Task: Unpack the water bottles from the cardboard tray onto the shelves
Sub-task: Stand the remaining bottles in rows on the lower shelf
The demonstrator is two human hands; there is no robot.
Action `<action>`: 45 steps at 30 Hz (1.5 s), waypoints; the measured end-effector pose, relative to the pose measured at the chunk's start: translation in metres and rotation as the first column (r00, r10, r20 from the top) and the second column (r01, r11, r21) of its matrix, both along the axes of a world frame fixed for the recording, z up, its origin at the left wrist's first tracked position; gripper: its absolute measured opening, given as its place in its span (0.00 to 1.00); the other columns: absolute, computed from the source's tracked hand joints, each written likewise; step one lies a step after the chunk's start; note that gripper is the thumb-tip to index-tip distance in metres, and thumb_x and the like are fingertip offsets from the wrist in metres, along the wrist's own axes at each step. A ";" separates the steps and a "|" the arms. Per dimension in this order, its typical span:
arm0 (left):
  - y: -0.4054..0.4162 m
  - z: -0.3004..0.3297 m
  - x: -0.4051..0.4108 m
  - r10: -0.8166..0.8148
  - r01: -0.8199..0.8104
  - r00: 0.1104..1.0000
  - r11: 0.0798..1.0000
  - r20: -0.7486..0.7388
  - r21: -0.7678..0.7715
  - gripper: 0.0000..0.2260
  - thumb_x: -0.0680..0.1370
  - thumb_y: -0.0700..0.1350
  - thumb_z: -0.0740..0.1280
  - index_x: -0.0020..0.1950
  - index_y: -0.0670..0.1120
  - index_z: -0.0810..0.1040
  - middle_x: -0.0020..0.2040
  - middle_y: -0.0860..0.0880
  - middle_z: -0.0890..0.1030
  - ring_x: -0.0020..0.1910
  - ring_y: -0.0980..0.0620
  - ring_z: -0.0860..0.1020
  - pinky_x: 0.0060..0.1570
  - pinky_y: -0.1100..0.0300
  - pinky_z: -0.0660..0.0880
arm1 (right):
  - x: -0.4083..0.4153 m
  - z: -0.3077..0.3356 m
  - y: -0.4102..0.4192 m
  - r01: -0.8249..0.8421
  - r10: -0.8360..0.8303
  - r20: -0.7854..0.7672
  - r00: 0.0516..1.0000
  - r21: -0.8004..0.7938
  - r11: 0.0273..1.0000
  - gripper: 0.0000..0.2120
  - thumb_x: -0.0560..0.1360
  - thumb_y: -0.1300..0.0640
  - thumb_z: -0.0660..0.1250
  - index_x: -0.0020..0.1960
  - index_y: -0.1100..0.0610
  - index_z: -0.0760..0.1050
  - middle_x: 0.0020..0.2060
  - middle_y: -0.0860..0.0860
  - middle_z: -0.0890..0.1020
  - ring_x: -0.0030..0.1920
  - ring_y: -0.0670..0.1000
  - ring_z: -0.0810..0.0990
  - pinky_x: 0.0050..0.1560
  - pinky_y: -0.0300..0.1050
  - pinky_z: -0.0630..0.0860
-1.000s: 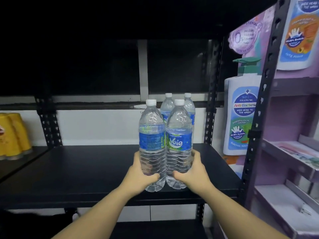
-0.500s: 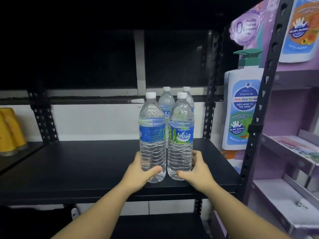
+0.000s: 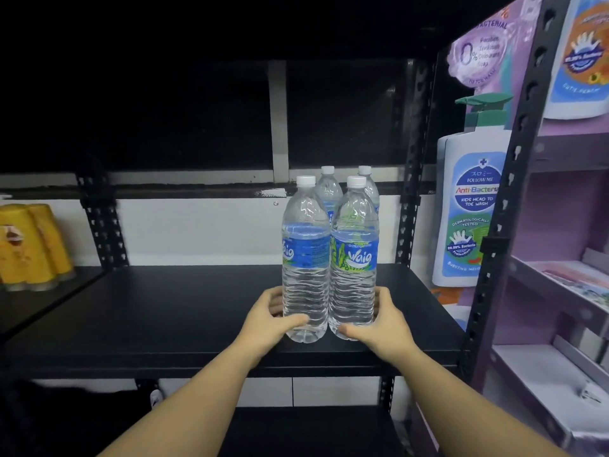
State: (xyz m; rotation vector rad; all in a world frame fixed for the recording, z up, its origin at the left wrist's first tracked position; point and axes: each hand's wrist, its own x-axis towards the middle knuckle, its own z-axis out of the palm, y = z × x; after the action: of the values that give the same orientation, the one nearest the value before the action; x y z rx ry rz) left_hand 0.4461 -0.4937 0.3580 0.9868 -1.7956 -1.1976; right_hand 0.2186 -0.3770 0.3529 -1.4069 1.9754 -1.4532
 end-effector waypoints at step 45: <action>-0.022 -0.007 -0.061 0.046 -0.043 0.996 0.998 0.078 -0.035 0.35 0.58 0.53 0.86 0.63 0.56 0.79 0.52 0.58 0.87 0.49 0.60 0.86 0.55 0.56 0.82 | -0.025 0.001 -0.024 0.197 -0.199 0.082 0.977 0.024 0.980 0.34 0.61 0.53 0.86 0.60 0.48 0.71 0.51 0.43 0.84 0.49 0.42 0.83 0.46 0.38 0.78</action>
State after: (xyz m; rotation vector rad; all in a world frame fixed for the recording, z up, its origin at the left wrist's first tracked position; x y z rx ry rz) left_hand 0.3847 -0.5155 0.3513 1.0623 -1.8387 -1.1123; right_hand 0.1939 -0.4010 0.3541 -1.1493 2.1185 -1.5491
